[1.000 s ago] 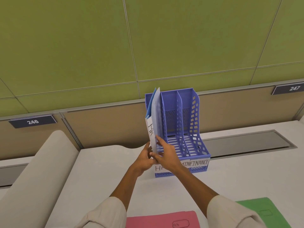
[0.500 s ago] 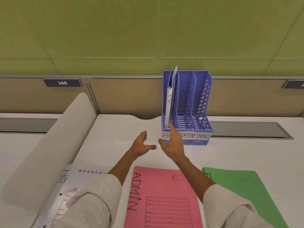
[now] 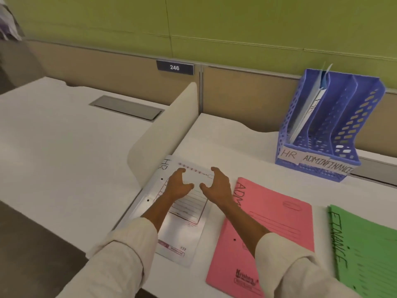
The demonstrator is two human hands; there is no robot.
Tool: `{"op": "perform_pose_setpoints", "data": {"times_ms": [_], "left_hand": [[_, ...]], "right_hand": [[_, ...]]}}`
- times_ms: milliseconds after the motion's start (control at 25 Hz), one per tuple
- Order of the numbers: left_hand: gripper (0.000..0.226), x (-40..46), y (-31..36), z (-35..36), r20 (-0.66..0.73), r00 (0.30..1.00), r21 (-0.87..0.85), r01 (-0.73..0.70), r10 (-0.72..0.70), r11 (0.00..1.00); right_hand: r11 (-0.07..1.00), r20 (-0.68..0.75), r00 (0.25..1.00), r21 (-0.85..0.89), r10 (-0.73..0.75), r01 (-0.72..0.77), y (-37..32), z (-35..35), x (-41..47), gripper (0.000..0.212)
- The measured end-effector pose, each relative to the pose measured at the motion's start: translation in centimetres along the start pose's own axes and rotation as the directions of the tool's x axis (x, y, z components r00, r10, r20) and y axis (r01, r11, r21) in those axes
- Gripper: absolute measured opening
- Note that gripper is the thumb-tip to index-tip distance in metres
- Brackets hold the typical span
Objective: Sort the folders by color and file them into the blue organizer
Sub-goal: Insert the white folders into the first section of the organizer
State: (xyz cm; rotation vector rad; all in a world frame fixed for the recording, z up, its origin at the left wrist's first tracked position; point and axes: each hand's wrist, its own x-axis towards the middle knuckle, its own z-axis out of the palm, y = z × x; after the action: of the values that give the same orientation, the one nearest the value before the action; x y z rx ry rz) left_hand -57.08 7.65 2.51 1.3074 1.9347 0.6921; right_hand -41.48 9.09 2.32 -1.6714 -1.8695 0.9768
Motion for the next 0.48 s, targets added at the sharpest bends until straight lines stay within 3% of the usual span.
{"op": "perform_pose_setpoints", "data": {"times_ms": [160,280,480], "left_hand": [[0.063,-2.0,-5.2,-3.8,-0.090,0.986,0.009,0.139,-0.138,0.990],[0.064,-2.8,-7.6,-5.5,-0.105,0.982,0.052,0.162,-0.156,0.985],[0.064,-3.0,-10.6,-6.9,-0.109,0.970,0.104,0.230,-0.219,0.968]], "right_hand": [[0.971,0.209,0.960,-0.190,0.186,-0.147,-2.6,6.6,-0.9,0.082],[0.931,0.225,0.942,-0.325,0.248,-0.167,-3.6,9.0,-1.4,0.085],[0.898,0.183,0.934,-0.380,0.308,-0.222,-4.2,10.7,-1.4,0.095]]}}
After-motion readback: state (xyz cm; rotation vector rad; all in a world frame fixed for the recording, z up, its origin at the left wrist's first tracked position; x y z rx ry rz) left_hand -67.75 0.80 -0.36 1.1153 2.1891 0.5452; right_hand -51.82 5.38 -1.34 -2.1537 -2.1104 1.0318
